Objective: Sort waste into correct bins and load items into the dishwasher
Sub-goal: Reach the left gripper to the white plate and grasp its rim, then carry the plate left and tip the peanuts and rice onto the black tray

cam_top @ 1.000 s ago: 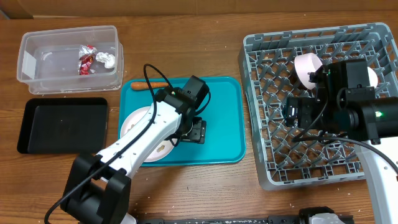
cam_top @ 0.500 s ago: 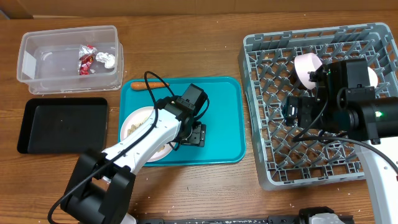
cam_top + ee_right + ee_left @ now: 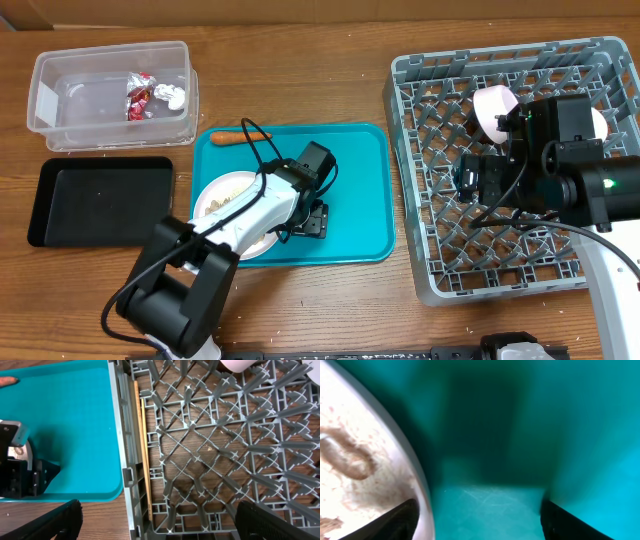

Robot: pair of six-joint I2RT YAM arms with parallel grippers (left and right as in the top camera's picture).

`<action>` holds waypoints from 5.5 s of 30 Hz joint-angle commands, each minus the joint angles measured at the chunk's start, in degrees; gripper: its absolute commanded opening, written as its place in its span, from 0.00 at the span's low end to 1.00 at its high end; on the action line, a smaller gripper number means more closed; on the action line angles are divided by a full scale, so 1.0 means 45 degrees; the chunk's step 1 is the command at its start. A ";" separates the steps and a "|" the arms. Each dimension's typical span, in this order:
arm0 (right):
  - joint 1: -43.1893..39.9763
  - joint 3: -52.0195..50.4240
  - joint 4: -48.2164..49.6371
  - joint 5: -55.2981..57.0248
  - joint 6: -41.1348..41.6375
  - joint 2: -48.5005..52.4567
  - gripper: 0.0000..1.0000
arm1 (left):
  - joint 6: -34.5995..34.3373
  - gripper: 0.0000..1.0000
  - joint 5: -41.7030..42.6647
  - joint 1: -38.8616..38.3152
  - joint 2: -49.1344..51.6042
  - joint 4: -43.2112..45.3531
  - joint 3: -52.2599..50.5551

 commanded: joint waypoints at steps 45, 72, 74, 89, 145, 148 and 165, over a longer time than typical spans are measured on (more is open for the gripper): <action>-0.0044 -0.0039 0.0053 0.0015 0.0049 -0.0005 1.00 | 0.0563 0.04 -0.2633 0.0097 0.1107 -0.3847 0.3162; -0.0044 -0.0039 -0.0073 0.0019 0.0049 -0.0005 1.00 | 0.0330 0.04 -0.2929 0.2599 0.0903 -0.7461 0.6601; -0.0044 -0.0039 -0.0073 0.0019 0.0049 -0.0005 1.00 | 0.0656 0.04 -0.2511 0.3225 0.0884 -0.7407 0.6601; -0.0044 -0.0039 -0.0029 0.0019 0.0049 -0.0005 1.00 | 0.4255 0.04 0.1583 0.7868 0.0641 -0.6766 0.6625; -0.0044 -0.0039 -0.0034 0.0019 0.0049 -0.0005 1.00 | 0.8636 0.04 1.5310 1.7957 -0.0112 -0.7660 0.6630; -0.0044 -0.0039 -0.0034 0.0019 0.0049 -0.0005 1.00 | 0.9972 0.04 1.6747 1.7957 -0.0112 -0.8053 0.6620; -0.0044 -0.0039 -0.0029 0.0019 0.0049 -0.0005 1.00 | 1.3362 0.04 1.7374 1.6184 -0.0301 -1.1332 0.6611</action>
